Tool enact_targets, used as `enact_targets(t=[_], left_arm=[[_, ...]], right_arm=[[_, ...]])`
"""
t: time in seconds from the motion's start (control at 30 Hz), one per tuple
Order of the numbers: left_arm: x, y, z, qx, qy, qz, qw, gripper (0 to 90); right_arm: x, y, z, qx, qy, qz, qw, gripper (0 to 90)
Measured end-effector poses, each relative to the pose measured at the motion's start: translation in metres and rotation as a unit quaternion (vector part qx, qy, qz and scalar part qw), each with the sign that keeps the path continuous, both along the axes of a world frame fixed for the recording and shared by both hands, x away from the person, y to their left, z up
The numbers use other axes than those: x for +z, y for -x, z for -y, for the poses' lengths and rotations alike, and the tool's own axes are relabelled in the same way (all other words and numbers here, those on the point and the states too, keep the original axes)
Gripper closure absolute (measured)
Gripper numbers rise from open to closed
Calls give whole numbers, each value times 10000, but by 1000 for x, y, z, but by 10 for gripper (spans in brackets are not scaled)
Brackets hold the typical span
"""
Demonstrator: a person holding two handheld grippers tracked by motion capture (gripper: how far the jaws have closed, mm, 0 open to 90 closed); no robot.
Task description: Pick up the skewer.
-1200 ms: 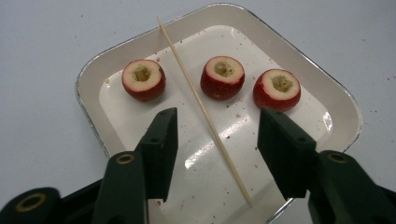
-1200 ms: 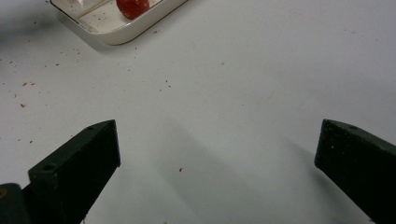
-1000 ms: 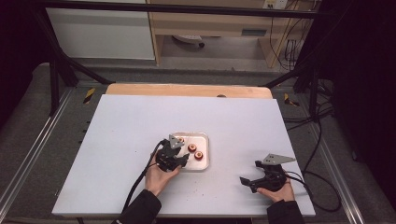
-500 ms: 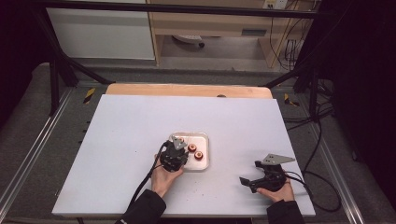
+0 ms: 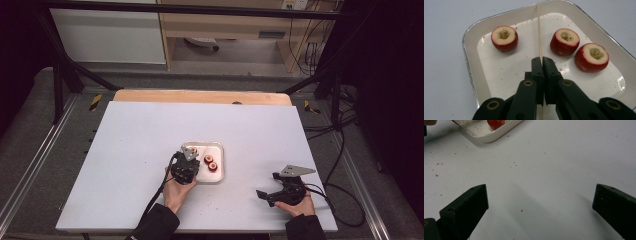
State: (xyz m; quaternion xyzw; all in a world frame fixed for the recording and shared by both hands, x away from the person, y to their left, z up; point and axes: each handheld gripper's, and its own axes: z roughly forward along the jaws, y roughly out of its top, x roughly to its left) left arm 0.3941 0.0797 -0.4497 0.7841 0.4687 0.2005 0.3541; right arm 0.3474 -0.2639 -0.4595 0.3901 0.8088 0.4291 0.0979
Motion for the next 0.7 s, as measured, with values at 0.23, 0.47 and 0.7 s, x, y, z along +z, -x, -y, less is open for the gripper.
enact_targets(t=[0.23, 0.47, 0.7], left_arm=[[6, 2, -4, 0, 114, 108, 9999, 884], [16, 6, -15, -206, 196, 173, 9994, 884], [27, 11, -31, -578, 117, 166, 9981, 884]], right_arm=[[0, 0, 0, 8, -6, 1, 10000, 8], [1, 0, -2, 22, 12, 46, 10000, 9], [4, 0, -5, 62, 73, 115, 9999, 7]])
